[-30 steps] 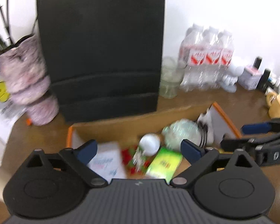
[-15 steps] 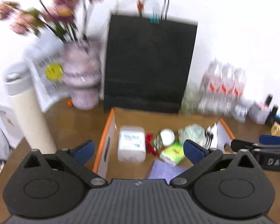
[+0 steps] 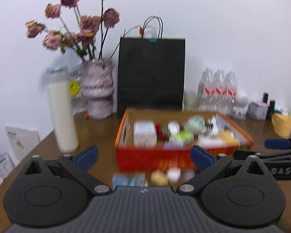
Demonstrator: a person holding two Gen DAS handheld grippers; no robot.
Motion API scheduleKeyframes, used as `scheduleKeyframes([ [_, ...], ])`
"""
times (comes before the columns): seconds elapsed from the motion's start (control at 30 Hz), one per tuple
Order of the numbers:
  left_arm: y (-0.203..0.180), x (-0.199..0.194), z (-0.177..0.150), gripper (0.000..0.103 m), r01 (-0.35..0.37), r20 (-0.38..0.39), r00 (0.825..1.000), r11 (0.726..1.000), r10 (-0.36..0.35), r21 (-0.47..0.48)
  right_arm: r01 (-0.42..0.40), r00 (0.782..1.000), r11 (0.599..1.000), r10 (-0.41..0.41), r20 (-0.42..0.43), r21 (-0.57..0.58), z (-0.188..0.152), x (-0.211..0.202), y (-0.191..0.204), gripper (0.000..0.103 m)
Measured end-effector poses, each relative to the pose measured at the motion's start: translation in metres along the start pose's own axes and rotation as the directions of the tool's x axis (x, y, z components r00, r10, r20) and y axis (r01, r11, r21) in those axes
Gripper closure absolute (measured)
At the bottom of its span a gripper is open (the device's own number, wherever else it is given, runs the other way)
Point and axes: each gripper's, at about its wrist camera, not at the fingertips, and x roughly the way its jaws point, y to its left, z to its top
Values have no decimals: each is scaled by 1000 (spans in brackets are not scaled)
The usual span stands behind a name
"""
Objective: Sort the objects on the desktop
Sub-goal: 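Withdraw both open tools from the box back over the table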
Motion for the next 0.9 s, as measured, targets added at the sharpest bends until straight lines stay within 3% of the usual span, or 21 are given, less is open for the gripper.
scheduleKeyframes([
  [0.1,0,-21,-27,0,-23,-49,999,1000,22,-17,-42,998,999,43,-36,12,-31,-26,4,13],
  [0.23,-3,-46,-53,0,3,-100,995,999,-6,-32,-62,996,997,59,-71,-45,-62,-57,12,13],
  [0.37,1,-68,-68,0,67,-111,991,996,-74,-66,-104,992,995,104,-74,0,-81,-86,13,12],
  [0.53,21,-68,-66,0,70,-116,990,993,-81,-96,-3,1000,993,4,6,-121,-87,-101,29,12],
  [0.57,26,-65,-63,0,68,-110,991,993,-79,-101,-12,1000,990,13,6,-141,-86,-97,31,15],
  [0.67,45,-50,-55,0,34,-95,994,992,-45,-118,-114,993,984,109,-47,-136,-80,-80,37,46],
  [0.77,69,-30,-53,2,-24,-122,993,987,5,-161,-241,964,964,225,-140,-110,-69,-50,52,64],
  [0.8,77,-23,-53,2,-36,-137,991,982,11,-184,-278,952,954,259,-160,-109,-64,-36,60,63],
  [0.9,96,-9,-51,2,-41,-161,987,971,3,-236,-298,947,943,272,-169,-150,-49,3,89,60],
])
